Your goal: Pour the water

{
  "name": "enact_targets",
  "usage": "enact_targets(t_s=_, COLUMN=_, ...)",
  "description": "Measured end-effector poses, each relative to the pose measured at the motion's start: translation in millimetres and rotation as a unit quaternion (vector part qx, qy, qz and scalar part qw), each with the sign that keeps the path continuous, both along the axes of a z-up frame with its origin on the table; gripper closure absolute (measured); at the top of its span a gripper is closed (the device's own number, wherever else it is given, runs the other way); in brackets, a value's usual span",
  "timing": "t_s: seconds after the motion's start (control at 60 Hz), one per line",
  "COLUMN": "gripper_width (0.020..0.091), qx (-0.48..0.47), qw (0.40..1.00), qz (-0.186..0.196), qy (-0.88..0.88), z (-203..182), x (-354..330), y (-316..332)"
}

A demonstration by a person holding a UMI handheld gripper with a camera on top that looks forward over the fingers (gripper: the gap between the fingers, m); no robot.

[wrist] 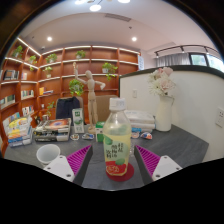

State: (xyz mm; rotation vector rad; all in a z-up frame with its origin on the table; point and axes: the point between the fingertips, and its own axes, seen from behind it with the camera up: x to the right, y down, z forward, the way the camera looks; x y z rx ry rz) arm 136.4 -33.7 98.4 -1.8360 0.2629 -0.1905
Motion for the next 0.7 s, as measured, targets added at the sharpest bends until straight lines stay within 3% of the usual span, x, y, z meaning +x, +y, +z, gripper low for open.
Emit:
enact_targets(t_s=0.35, gripper_width=0.0259, qx=-0.001, qw=0.999, qz=0.042, qy=0.009, z=24, x=-61, y=-88)
enact_targets(t_s=0.7, gripper_width=0.0260, qx=0.014, qw=0.996, qz=0.087, qy=-0.025, z=53, x=-109, y=-120)
